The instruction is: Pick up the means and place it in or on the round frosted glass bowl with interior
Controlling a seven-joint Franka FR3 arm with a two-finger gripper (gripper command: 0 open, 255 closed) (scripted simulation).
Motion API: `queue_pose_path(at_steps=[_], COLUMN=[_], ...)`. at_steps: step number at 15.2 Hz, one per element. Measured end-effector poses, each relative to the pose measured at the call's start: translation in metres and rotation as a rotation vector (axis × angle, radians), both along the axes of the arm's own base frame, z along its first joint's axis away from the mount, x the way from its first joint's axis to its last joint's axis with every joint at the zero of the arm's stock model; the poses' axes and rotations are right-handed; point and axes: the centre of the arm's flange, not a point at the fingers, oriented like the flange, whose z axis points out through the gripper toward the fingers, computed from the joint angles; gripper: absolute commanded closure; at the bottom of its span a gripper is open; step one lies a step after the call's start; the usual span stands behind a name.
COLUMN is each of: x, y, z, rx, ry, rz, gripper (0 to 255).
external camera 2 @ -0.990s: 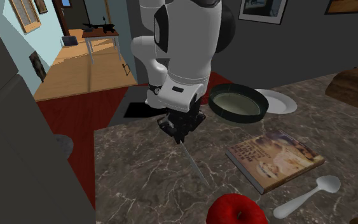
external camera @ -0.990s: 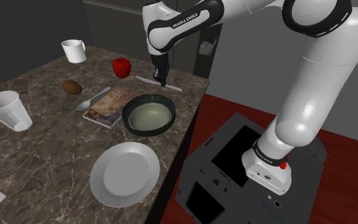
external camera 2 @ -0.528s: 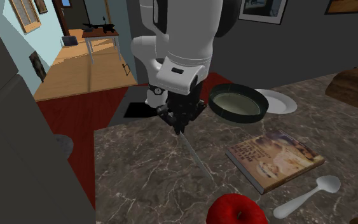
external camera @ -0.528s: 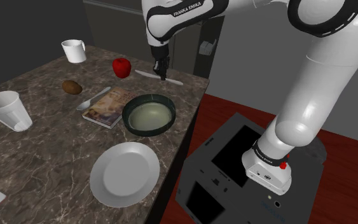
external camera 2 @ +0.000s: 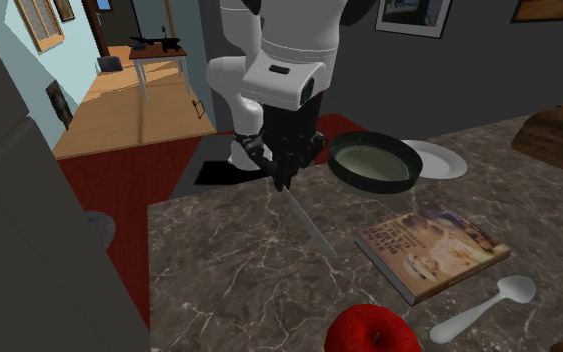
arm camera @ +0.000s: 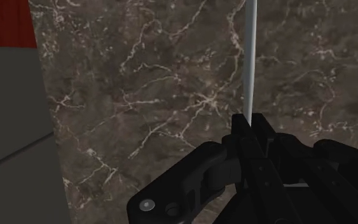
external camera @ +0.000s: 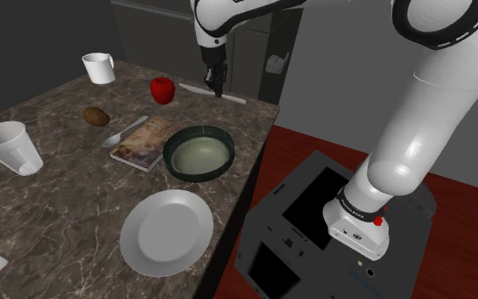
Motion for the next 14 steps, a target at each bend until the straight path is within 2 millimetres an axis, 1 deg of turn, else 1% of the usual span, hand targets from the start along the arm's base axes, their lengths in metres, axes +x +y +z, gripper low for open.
queue_pose_path(at_steps=[14], x=[-0.001], y=[0.001], z=[0.072], rx=[0.000], ry=[0.000], rz=[0.000], gripper=[255])
